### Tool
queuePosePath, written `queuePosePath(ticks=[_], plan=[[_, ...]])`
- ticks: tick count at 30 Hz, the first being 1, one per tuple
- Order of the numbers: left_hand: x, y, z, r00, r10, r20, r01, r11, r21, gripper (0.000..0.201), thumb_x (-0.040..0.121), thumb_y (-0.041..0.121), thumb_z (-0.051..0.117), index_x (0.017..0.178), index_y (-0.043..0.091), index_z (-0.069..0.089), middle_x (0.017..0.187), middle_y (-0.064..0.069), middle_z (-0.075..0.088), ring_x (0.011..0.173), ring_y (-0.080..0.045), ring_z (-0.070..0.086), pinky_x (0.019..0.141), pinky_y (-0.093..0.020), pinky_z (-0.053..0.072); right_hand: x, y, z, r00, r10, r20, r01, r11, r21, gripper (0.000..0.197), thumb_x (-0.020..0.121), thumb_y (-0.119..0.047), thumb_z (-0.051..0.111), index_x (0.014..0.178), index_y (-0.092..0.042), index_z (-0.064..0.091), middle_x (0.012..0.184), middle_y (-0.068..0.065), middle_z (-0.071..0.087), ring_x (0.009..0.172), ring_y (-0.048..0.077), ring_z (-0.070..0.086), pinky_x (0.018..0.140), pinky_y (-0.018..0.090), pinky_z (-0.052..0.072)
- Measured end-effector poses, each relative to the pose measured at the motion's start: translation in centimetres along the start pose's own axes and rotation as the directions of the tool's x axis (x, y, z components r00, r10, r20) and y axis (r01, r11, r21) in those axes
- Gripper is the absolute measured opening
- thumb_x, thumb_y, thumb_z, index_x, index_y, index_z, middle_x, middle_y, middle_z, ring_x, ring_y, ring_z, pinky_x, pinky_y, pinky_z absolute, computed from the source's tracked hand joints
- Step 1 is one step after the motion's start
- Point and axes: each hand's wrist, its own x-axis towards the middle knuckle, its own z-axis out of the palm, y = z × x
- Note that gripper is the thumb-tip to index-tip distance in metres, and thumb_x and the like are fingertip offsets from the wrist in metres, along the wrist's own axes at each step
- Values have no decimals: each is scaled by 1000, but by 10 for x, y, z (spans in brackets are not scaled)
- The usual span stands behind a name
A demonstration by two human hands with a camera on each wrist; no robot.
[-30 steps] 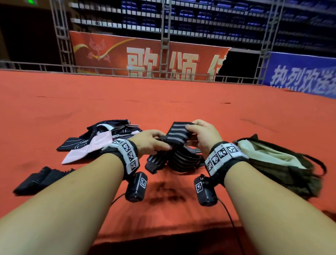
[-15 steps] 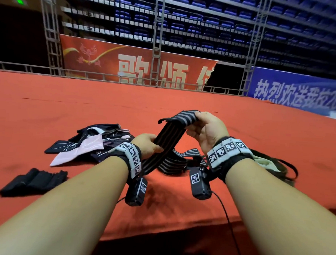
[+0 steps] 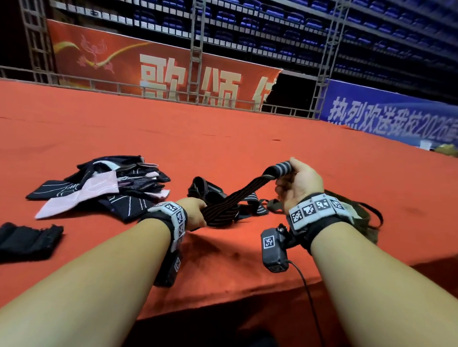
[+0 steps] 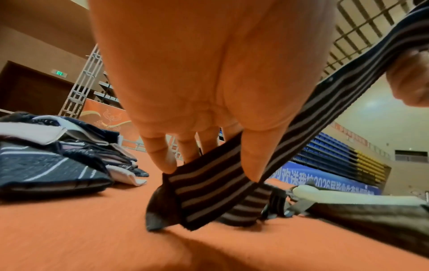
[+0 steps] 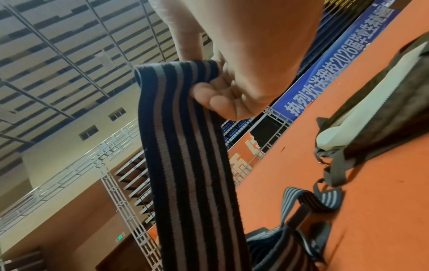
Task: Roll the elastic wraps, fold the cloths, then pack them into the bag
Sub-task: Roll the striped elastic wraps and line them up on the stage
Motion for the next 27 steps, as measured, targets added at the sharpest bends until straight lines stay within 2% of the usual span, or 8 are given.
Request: queuePosePath(ticks=[3,9,13,18,20,23,25,27], plan=[[8,-19,18,999,-33,-4,33,999,40,18,88,17,64,105,22,66,102,-5,71,101,-27,67,73,-25,42,9,3,-13,996,25,-84,-22,999,28,32,92,-34,60,66,-16,56,50,1,50,45,20,42,56,30,36],[34,-26,35,999,-21,-44,22,999,33,23,96,24,58,115,24,72,110,-4,74,105,-26,67,87,-29,50,40,-16,-53,909,-16,-417,72,990,120,34,73,-31,63,97,-8,70,91,14,75,79,36,74,71,58,60],[52,-12,42,999,12,-48,-13,1000,-7,20,99,25,55,111,23,70,110,-4,72,105,-26,66,80,-25,44,50,-14,-76,922,-40,-385,79,993,85,17,81,-29,68,82,-13,67,68,3,69,51,20,68,50,31,57],[41,-37,19,992,-80,-100,75,996,-53,19,100,30,56,108,18,69,107,-7,70,99,-26,63,80,-25,41,121,44,-102,963,-20,-269,7,999,-50,48,38,-45,81,75,-15,78,89,3,78,86,28,75,80,47,60],[28,-58,3,981,-155,-113,146,985,-88,20,100,37,58,96,19,66,101,-7,69,91,-23,61,76,-26,40,109,56,-82,980,41,-195,-54,997,-63,42,47,-43,84,75,-13,77,78,-5,77,80,20,76,74,39,62],[2,-93,-20,958,-246,-147,229,965,-125,27,99,39,59,80,20,61,87,-3,66,84,-21,59,73,-26,38,72,64,-41,986,79,-144,-91,993,-75,20,92,-30,64,77,-22,55,58,-12,65,49,-1,62,45,15,51],[-17,-116,-33,938,-312,-151,284,942,-179,31,98,37,62,74,18,59,80,-1,64,82,-23,61,73,-28,42,70,78,-21,984,93,-149,-109,989,-101,27,101,-25,52,75,-23,46,69,-4,55,47,7,56,44,22,50],[-34,-135,-42,919,-383,-97,334,884,-329,27,97,31,66,76,15,61,78,-8,68,75,-29,66,68,-34,55,64,88,-1,975,123,-188,-138,988,-71,31,96,-27,57,68,-19,46,58,0,47,35,13,43,43,27,42]])
